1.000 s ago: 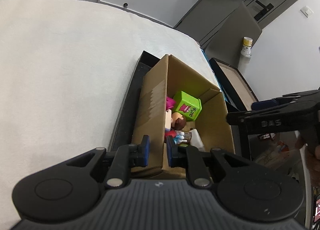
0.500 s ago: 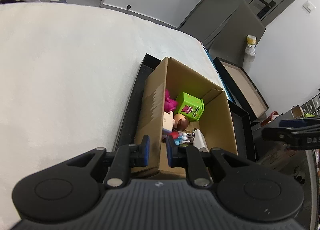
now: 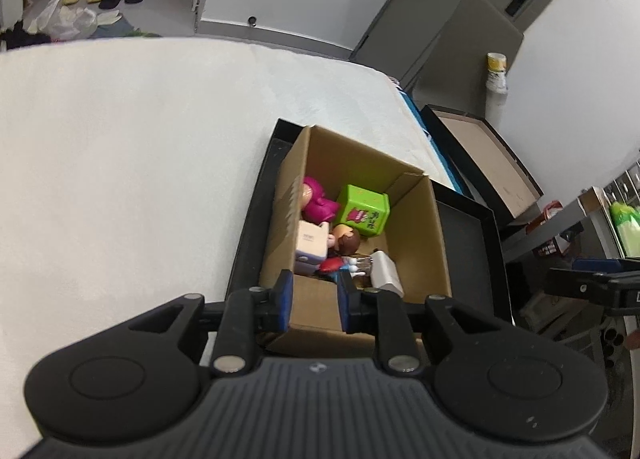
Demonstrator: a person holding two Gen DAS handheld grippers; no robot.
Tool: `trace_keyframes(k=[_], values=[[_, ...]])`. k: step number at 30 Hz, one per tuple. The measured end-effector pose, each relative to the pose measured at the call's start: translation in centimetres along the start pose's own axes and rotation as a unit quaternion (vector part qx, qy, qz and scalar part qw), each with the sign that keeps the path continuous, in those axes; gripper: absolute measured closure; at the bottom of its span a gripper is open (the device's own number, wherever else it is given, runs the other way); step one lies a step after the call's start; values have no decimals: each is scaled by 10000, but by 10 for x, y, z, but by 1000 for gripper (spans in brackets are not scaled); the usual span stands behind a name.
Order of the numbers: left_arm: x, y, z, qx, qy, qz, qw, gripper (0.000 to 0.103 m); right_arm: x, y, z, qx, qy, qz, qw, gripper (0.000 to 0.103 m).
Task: Organize rigid objects
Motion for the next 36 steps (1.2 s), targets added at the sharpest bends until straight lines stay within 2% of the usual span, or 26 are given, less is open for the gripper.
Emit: trace_keyframes(k=[3,5,8,11,15,17,19,26,29,36], values=[[3,10,14,28,-249,-25,9997,72,-6,8,8,70,-185,81,9998,7],[4,18,24,19,-404,-6,9992,58,-10,13,12,124,-320,164,9993,5],[5,31,37,12,-589,32,9983,43,-15,21,16,175,-464,254,9984,1],[4,46,48,16,-761,135,9970,34,-23,32,20,263,-595,427,9970,0],[0,61,60,-20,-909,160,9957,27,-34,43,26,312,-793,581,9947,0],[-2,70,62,-282,-790,109,9964,24,-40,47,30,306,-887,646,9935,0],[-5,81,65,-385,-781,144,9961,20,-47,52,32,323,-975,694,9923,0],[-14,115,78,-241,-1023,426,9936,12,-68,71,27,449,-1068,887,9893,0],[-18,126,77,-92,-1119,535,9922,11,-74,81,24,390,-1060,1050,9880,0],[-28,153,72,-31,-1173,674,9908,10,-87,100,18,397,-1201,1255,9840,0]])
Point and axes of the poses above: each gripper's, at about its wrist camera, not at the fingertips, and y roughly against the way its jaws point, z to its right, x to its top, the point moved 3 cm from there along -y, roughly the way its jaws point, and after that the axes turned 2 degrees about -z, right-handed, at the moved point
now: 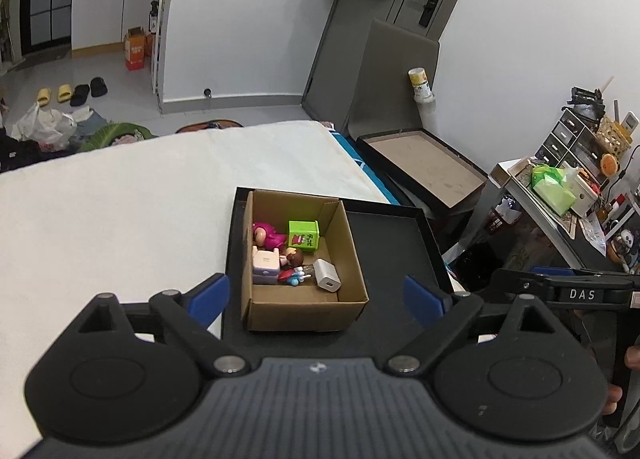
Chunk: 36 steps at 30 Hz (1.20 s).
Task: Organize rigid objects
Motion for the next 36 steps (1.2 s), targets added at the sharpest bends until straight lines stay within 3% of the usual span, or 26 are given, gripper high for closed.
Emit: trace_keyframes(k=[14,20,36], values=[[-17,48,17,-95,-141,160,9997,7,-19,45,-10,-118,-400,401,9983,0],[-26,68,27,-82,-269,333,9990,5,-33,61,-13,48,-503,549,9972,0],[-57,80,43,-60,-448,437,9980,3,-62,82,-23,-193,-637,721,9952,0]])
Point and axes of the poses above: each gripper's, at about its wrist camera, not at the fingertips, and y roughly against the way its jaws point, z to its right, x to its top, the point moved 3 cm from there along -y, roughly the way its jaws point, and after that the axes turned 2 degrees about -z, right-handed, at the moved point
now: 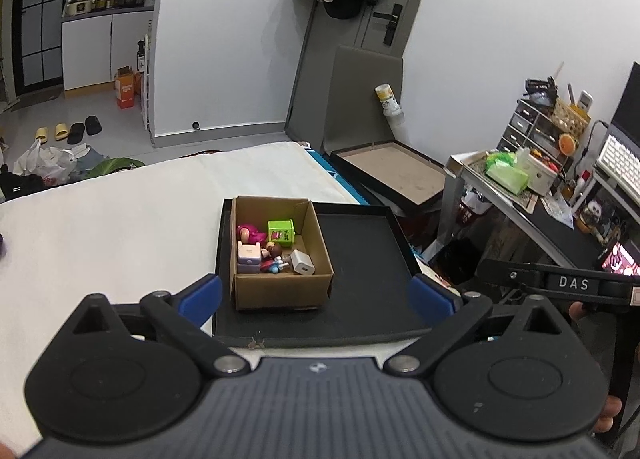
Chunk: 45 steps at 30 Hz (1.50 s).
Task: Organize rigid objects
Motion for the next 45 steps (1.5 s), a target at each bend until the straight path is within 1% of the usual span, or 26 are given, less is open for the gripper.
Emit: trace_keyframes(k=[6,15,19,23,45], values=[[-12,-3,1,-90,-49,-113,9999,3,-17,-3,-1,-176,89,-116,9997,0],[-21,-9,-1,-65,-89,-274,9996,3,-30,-4,3,-276,62,-139,9995,0],[-23,-12,0,-5,-100,-326,9994,3,-32,-3,3,-319,67,-152,9994,0],[-24,-15,-1,-33,-72,-387,9992,3,-33,-1,2,-367,125,-123,9992,0],[-22,-7,6,-54,-193,-325,9993,3,-31,4,-2,-355,197,-65,9992,0]])
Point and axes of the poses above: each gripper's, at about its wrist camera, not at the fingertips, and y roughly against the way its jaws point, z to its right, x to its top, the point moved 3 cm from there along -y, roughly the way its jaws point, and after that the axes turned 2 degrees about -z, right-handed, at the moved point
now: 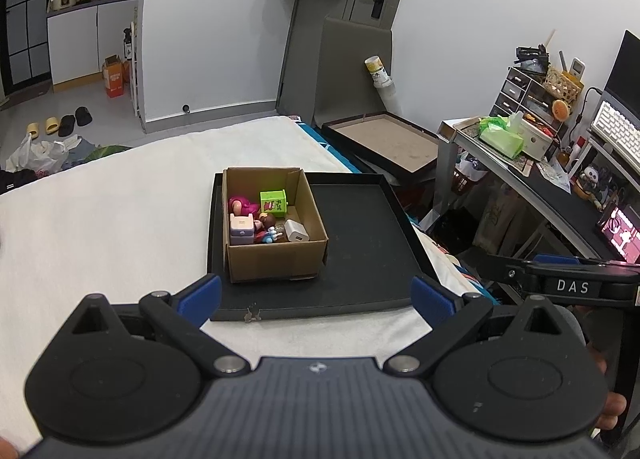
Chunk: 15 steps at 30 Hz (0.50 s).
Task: Organize rigid objects
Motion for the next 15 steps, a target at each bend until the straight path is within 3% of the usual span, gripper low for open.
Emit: trace_keyframes(k=[15], values=[[1,4,2,4,-34,20,10000,3,0,2,2,-14,-15,10,10000,0]])
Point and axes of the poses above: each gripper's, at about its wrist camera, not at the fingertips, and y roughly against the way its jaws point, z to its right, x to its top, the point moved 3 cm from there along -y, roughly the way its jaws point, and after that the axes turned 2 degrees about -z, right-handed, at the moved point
